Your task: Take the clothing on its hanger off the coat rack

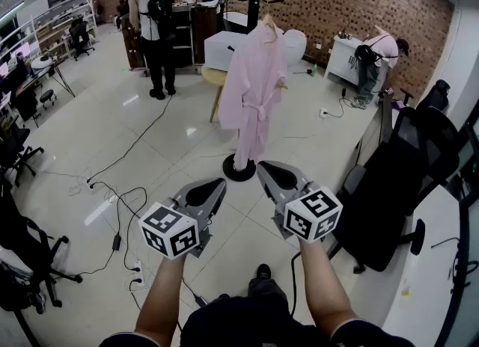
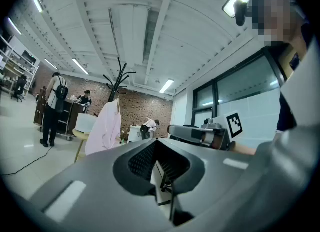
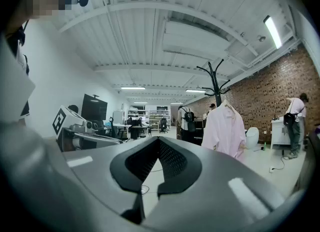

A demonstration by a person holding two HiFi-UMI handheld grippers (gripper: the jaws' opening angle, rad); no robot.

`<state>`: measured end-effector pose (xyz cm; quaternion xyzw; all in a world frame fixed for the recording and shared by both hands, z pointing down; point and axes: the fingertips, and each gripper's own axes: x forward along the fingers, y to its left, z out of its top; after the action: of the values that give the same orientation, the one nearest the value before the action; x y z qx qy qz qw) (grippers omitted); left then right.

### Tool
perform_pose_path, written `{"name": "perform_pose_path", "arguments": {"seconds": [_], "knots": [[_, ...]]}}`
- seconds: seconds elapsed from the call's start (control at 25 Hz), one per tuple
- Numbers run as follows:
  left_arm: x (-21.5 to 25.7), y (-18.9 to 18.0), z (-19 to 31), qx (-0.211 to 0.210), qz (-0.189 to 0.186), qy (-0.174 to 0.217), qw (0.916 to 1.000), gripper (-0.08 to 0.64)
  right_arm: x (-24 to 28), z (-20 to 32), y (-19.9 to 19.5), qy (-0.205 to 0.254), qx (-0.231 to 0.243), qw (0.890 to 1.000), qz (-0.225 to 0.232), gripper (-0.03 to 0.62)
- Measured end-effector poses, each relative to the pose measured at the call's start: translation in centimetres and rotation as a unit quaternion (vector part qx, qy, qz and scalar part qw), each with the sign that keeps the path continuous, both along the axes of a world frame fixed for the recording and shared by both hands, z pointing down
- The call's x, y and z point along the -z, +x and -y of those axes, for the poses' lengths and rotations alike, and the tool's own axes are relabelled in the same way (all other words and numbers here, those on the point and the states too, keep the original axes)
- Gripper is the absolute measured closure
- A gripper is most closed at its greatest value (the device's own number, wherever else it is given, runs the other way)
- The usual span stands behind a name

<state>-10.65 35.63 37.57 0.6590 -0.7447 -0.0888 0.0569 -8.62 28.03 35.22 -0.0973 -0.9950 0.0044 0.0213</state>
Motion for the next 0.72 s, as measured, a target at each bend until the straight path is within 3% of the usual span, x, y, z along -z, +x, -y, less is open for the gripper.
{"name": "perform_pose_path", "arguments": {"seconds": [0.32,0.72], "knots": [[-0.1,-1.0,4.1,-0.009,0.002,-0.003,1.0000,0.549,0.1,4.0,-0.8,-0.004,-0.011,1.000,0.005,0.592],[1.3,-3.2,13.6,-0.026,0.018,-0.001,0.9995,0.549,1.4,12.8,-2.9,-0.005,-0.023,1.000,0.021,0.592]]}}
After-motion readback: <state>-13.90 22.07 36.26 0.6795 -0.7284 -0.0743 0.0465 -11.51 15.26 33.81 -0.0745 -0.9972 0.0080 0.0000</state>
